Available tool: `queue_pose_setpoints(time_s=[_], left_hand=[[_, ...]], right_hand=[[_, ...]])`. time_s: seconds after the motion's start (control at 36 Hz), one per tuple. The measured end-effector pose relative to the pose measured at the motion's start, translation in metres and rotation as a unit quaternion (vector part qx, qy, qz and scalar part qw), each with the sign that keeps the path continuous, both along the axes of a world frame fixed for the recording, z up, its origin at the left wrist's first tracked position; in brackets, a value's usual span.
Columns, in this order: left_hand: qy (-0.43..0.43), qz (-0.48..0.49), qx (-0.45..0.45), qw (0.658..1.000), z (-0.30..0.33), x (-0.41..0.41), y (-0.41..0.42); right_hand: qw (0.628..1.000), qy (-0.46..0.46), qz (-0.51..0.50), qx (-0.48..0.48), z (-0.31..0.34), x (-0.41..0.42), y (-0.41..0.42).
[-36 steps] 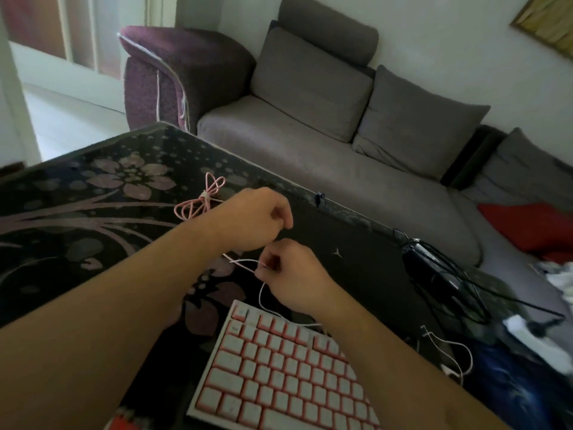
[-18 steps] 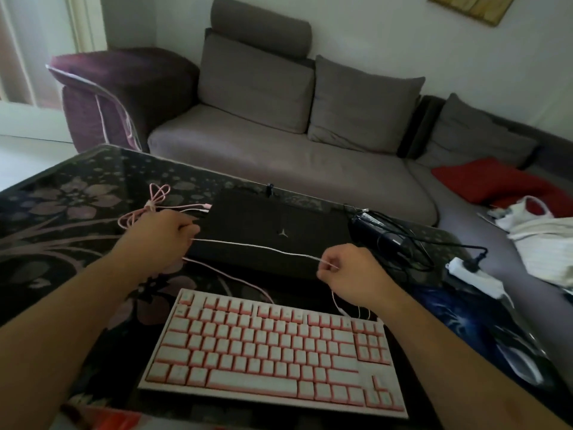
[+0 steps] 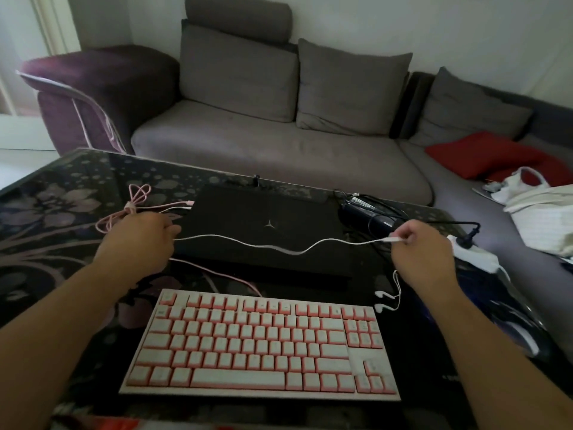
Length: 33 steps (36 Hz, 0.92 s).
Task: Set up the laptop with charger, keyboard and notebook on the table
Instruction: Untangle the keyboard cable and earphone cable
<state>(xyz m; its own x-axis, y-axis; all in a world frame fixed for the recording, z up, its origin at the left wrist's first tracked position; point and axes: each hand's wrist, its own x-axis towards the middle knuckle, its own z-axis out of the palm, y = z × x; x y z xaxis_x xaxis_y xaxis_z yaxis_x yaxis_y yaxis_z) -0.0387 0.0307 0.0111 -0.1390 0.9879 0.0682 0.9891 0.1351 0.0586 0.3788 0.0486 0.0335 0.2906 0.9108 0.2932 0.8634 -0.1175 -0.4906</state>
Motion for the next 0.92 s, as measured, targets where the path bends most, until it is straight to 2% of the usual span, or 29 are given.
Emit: queue_pose_setpoints(time_s=[0.08,0.19,0.28,0.33,0.5,0.58,0.72,0.83,0.92], left_hand=[[-0.126,-0.003,0.02,0.992,-0.007,0.001,0.0],[-0.164,-0.037,-0.052,0.984,-0.013,0.002,0.003],[-0.174,-0.049,-0.054,0.982,-0.014,0.0,0.005],[-0.185,-0.059,-0.036,0.98,-0.014,0.001,0.005],[-0.227,-0.083,-0.011,0.97,-0.007,0.02,0.001],[-0.178,-0.152,-0.058,0.971,-0.009,0.022,-0.003],[-0.161,-0.249,-0.121,0.947,-0.013,0.038,-0.013],[-0.282,-0.182,-0.085,0.938,-0.013,0.051,-0.014],[-0.281,-0.158,-0.037,0.946,-0.013,0.053,-0.01]], right_hand=[[0.991,-0.042,0.042,-0.118,-0.012,0.003,-0.002],[0.961,-0.052,0.085,-0.257,-0.017,0.0,-0.007],[0.944,-0.064,0.091,-0.311,-0.016,-0.004,-0.009],[0.948,-0.062,0.097,-0.296,-0.014,-0.007,-0.01],[0.978,-0.043,0.114,-0.17,-0.014,-0.031,-0.012],[0.977,-0.066,0.152,-0.132,-0.025,-0.042,-0.01],[0.962,-0.097,0.211,-0.142,-0.03,-0.059,-0.013],[0.95,-0.103,0.244,-0.164,-0.032,-0.071,-0.012],[0.944,-0.09,0.265,-0.175,-0.034,-0.075,-0.011]])
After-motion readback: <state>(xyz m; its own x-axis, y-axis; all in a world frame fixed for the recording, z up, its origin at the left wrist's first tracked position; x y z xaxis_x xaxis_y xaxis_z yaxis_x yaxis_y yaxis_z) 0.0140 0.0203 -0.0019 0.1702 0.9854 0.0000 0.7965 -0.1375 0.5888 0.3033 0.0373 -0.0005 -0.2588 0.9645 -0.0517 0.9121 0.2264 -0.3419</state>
